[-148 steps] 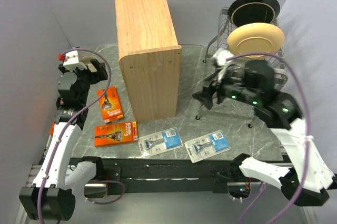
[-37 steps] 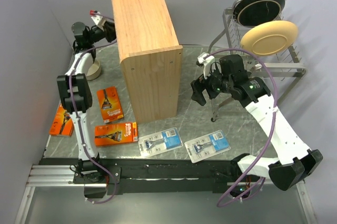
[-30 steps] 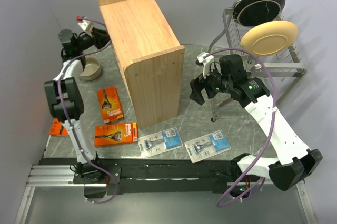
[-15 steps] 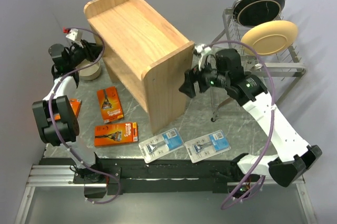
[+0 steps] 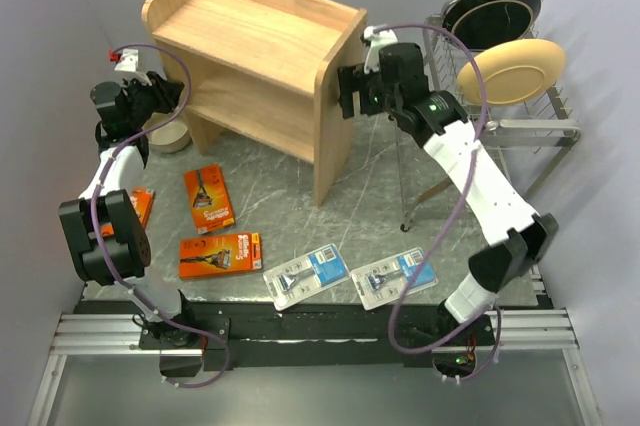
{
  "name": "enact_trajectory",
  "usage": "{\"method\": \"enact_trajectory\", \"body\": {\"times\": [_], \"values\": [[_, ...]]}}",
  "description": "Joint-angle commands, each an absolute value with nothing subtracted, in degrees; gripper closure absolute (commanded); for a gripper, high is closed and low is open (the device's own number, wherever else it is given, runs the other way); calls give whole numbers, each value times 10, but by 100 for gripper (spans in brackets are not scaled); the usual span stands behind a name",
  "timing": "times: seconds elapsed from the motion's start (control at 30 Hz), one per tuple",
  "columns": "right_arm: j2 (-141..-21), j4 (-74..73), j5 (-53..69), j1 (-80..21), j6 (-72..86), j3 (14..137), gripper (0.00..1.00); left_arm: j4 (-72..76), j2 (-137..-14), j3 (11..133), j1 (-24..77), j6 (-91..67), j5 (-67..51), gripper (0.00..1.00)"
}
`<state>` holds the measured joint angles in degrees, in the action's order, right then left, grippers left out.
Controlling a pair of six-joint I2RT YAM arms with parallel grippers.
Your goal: Place and organize the shaving razors onto the shelf
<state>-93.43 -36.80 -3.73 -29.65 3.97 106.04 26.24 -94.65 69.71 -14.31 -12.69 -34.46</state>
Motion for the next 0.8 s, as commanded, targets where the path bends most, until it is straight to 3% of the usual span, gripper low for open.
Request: {"method": "enact_trajectory", "body": {"times": [0.0,0.17,0.2,0.57,0.77], "values": [[-1033,-168,-108,-322,47,1117,4,268,-872,690,-35,-177,-516,68],[-1071,-167,-125,-317,26,1201,3,248,-853,678,-5,-183,-507,66],[-1065,-164,-120,-317,25,1194,2,235,-846,678,-4,-167,-505,62],[-976,-171,-132,-317,39,1062,1,203,-809,640,27,-163,-447,66],[-849,-188,-115,-318,99,922,1,206,-786,611,27,-192,-406,68]]}}
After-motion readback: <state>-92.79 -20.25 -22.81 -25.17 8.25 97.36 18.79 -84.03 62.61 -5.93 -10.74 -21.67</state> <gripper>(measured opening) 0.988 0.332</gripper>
